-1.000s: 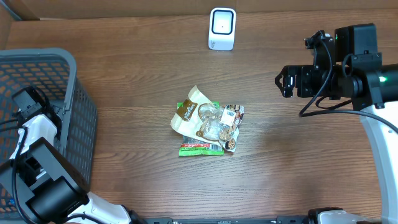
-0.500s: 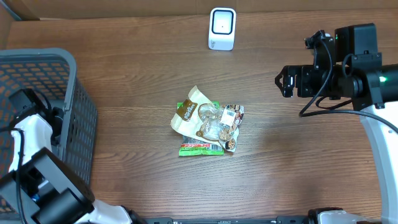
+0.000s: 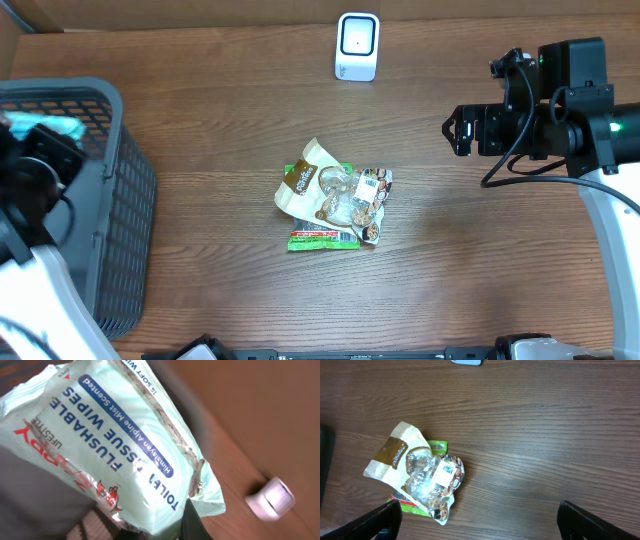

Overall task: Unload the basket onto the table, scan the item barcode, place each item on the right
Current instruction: 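Reach the left gripper into the basket and grasp the teal wipes pack, then place the teal wipes pack left of the other items and release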

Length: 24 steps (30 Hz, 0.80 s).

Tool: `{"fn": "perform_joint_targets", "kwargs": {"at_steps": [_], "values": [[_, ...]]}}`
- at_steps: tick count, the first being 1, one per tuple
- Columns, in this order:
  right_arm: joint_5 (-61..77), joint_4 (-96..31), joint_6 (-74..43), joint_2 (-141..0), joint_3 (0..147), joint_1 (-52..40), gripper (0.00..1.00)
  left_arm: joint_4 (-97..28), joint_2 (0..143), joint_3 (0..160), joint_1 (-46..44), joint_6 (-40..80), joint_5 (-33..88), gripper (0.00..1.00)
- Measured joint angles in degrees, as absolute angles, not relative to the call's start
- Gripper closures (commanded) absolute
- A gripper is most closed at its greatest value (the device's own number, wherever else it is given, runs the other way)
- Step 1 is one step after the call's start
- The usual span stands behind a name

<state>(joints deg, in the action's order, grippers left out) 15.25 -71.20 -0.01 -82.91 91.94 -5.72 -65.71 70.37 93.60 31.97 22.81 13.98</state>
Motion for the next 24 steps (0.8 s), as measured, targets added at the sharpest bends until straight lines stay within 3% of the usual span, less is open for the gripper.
{"fn": "perform_joint_targets", "kwargs": {"at_steps": [5,12,24], "values": [[15.2,-71.2,-0.1,-82.9,91.9,-5.7,0.00,-71.9,65.6,93.8,19.4,20.5,15.0,0.96],[15.2,-71.2,0.0,-82.9,91.9,-5.7,0.00,-72.9,69.9,88.4,0.4,19.3,12.1,0.96],[15.2,-71.1,0.0,-83.0,91.9,-5.7,0.00,-64.5,92.8,75.4,-14.5,17.6,9.6,0.96]]}}
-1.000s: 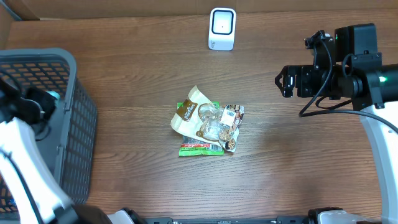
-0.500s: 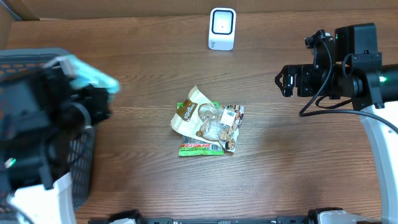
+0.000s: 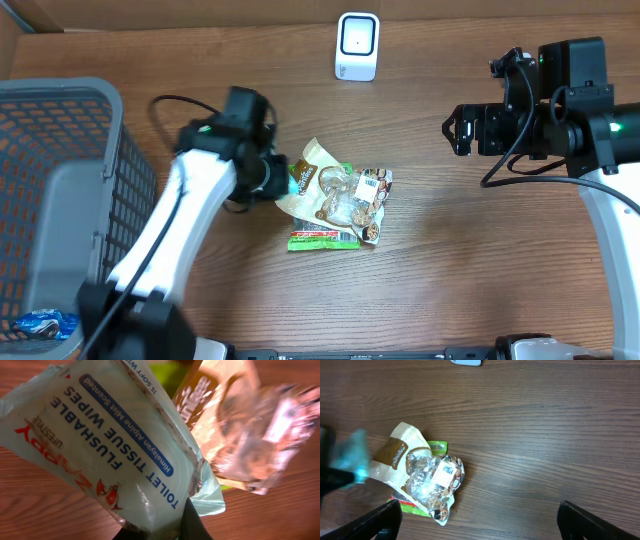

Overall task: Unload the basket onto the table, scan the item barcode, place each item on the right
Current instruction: 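Place the teal wipes pack left of the other items and release, then reach the left gripper into the basket and grasp the blue packet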

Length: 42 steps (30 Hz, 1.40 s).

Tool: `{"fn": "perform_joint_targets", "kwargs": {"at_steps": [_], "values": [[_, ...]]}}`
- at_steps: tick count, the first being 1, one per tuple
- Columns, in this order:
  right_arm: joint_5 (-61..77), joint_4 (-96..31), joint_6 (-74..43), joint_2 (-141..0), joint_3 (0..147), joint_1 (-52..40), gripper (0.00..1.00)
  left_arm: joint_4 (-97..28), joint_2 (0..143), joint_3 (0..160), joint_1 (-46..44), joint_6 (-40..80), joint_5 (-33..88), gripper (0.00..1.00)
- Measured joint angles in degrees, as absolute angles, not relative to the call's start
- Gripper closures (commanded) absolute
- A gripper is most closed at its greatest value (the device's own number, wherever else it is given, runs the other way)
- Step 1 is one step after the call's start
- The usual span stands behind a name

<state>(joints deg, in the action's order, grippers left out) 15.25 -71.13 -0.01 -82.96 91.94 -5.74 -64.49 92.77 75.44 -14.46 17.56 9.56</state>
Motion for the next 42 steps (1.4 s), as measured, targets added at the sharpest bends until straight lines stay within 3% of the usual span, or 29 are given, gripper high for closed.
{"fn": "perform_joint_targets", "kwargs": {"at_steps": [3,10,17,30,34,35,37,42], "values": [[15.2,-71.2,-0.1,-83.0,91.9,-5.7,0.00,-63.9,98.7,75.3,-15.1,17.3,9.6,0.91],[15.2,-71.1,0.0,-83.0,91.9,-5.7,0.00,-63.2,106.4,75.3,-15.1,16.2,9.4,0.60],[15.2,-71.1,0.0,-83.0,91.9,-5.7,0.00,-68.9,106.9,77.9,-15.1,16.1,9.4,0.56],[15.2,-71.2,0.0,-84.2,91.9,-5.7,0.00,-94.4,103.3,116.0,-13.9,17.6,3.9,0.44],[15.2,-71.2,-0.1,-85.1,91.9,-5.7,0.00,-96.3,97.2,120.8,-10.4,19.8,2.4,0.39],[15.2,-71.2,0.0,-85.1,91.9,-5.7,0.00,-96.3,94.9,121.1,-8.8,20.4,2.2,0.36],[15.2,-71.2,0.0,-85.1,91.9,-5.7,0.00,-96.5,91.1,121.1,-5.7,21.0,1.6,0.00],[15.2,-71.2,0.0,-85.1,91.9,-5.7,0.00,-96.4,79.7,118.7,6.4,24.5,-1.7,0.00]]}}
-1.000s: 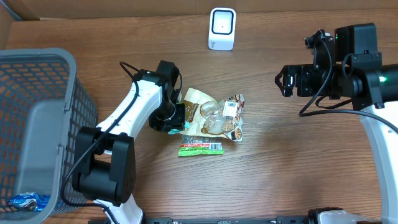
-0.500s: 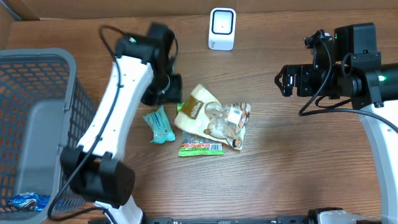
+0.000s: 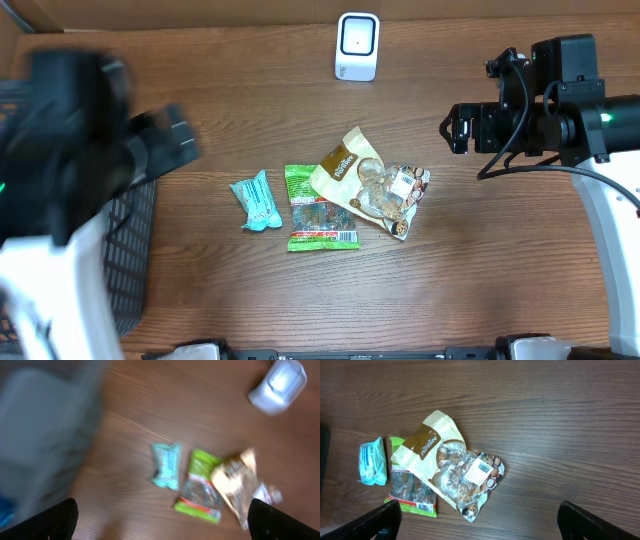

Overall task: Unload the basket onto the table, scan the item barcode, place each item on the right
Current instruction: 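Reach the left gripper into the basket and grasp the blue packet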

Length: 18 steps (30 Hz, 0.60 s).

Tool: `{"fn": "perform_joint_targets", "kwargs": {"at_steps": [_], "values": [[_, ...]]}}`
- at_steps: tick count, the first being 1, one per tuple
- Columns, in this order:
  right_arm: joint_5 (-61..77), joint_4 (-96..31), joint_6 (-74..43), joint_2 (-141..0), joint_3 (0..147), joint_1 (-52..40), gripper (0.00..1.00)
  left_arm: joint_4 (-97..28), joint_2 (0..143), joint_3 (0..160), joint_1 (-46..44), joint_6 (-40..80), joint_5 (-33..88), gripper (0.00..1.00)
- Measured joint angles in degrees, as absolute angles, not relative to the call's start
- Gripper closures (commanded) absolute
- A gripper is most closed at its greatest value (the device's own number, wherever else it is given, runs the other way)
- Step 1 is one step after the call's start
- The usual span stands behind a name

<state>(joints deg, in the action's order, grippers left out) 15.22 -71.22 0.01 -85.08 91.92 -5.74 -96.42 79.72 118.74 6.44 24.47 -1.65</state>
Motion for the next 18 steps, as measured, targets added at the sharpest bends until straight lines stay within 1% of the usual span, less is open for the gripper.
{"fn": "perform_joint_targets", "kwargs": {"at_steps": [5,9,13,16,18], "values": [[15.2,-71.2,0.0,-85.1,91.9,-5.7,0.00,-96.4,67.4,108.2,24.3,29.2,-7.0,0.00],[16.0,-71.2,0.0,-85.1,91.9,-5.7,0.00,-93.5,61.9,97.4,38.6,30.1,-10.2,0.00],[16.5,-71.2,0.0,-85.1,91.9,-5.7,0.00,-87.5,62.6,88.6,47.8,28.0,-8.4,0.00],[16.6,-71.2,0.0,-85.1,91.9,-5.7,0.00,-85.1,66.4,84.9,52.3,24.6,-4.2,0.00],[16.6,-71.2,0.0,-85.1,91.9,-5.7,0.00,-84.7,68.7,84.3,53.6,23.3,-2.6,0.00]]}}
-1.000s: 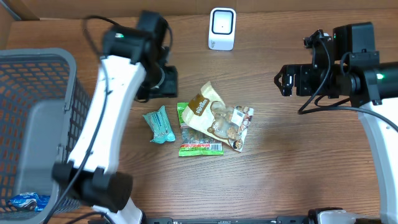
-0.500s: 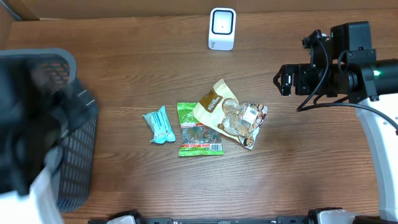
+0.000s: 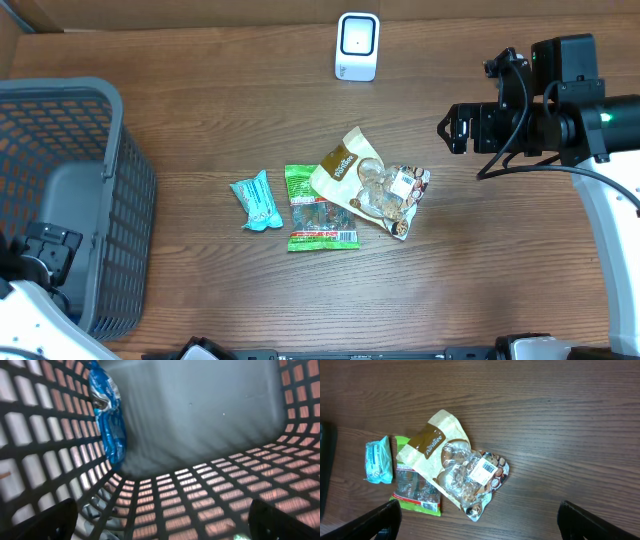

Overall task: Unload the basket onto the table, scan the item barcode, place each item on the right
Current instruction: 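Reach the left gripper into the basket and grasp the blue packet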

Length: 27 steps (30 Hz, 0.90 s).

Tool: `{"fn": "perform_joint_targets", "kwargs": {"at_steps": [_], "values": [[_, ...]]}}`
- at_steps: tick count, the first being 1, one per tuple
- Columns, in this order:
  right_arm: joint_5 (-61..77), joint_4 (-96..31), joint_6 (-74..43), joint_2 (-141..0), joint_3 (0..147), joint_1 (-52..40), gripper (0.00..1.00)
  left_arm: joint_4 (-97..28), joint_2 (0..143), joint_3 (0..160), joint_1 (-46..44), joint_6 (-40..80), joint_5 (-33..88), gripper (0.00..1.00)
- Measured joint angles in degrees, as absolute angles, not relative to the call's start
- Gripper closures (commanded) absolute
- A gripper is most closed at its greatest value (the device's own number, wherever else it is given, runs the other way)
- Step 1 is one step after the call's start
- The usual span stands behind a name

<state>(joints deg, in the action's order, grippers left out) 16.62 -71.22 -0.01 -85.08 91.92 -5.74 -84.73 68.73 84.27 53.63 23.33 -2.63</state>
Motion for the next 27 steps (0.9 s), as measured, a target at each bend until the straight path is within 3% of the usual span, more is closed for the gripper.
{"fn": "perform_joint_targets", "kwargs": {"at_steps": [17,27], "values": [[16.7,-71.4,0.0,-85.1,91.9,-5.7,0.00,-73.4,85.1,71.7,67.2,25.4,-0.8,0.00],[16.7,-71.2,0.0,-85.1,91.9,-5.7,0.00,-62.0,85.1,62.3,68.2,25.6,-0.2,0.00]]}}
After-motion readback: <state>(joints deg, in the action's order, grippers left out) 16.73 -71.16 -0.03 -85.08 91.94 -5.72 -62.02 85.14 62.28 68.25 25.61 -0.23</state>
